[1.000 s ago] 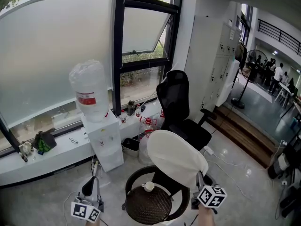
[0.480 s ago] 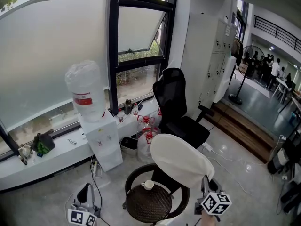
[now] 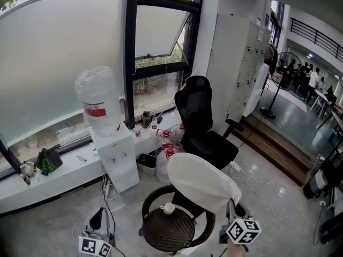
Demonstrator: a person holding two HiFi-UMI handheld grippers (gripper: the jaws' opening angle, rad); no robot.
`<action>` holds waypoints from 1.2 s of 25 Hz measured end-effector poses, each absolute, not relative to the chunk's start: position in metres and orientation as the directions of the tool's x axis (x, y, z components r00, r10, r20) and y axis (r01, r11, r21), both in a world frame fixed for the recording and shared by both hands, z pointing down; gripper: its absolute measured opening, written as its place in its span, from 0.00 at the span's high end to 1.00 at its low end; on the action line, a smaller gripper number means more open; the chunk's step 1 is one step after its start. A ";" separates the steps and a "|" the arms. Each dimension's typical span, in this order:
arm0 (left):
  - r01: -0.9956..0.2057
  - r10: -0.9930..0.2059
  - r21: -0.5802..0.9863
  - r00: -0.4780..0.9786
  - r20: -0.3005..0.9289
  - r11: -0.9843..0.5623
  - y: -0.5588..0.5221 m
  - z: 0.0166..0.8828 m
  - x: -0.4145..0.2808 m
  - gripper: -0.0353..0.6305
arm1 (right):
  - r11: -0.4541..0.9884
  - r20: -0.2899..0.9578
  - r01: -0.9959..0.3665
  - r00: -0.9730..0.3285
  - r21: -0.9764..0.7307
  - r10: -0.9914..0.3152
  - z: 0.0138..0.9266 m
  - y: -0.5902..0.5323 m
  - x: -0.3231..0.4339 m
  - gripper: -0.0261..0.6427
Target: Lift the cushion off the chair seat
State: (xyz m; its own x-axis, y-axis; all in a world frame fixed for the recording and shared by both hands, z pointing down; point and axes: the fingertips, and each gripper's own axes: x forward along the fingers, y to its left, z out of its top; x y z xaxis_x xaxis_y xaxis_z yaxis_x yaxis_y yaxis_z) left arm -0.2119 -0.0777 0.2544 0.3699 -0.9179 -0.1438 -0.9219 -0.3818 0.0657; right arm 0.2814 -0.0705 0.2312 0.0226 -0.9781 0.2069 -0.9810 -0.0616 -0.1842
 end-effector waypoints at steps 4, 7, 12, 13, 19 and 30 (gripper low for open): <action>-0.924 -0.920 0.070 0.365 -0.145 -0.377 -0.073 0.254 -0.216 0.92 | -0.038 0.207 -0.982 -0.001 -0.185 -0.978 0.231 -0.073 0.272 0.90; -0.925 -0.920 0.063 0.363 -0.146 -0.375 -0.069 0.254 -0.219 0.92 | -0.028 0.204 -0.981 -0.011 -0.190 -0.979 0.232 -0.073 0.267 0.90; -0.930 -0.926 0.061 0.352 -0.138 -0.362 -0.062 0.253 -0.225 0.92 | -0.023 0.192 -0.982 -0.013 -0.185 -0.981 0.229 -0.073 0.263 0.90; -0.931 -0.927 0.061 0.350 -0.138 -0.360 -0.061 0.252 -0.226 0.92 | -0.024 0.191 -0.982 -0.013 -0.186 -0.982 0.228 -0.073 0.264 0.90; -0.931 -0.926 0.051 0.351 -0.139 -0.360 -0.057 0.251 -0.227 0.92 | -0.017 0.188 -0.983 -0.018 -0.184 -0.982 0.227 -0.071 0.261 0.90; -0.927 -0.923 0.061 0.361 -0.134 -0.371 -0.052 0.254 -0.218 0.92 | -0.017 0.184 -0.983 -0.017 -0.182 -0.983 0.224 -0.061 0.266 0.90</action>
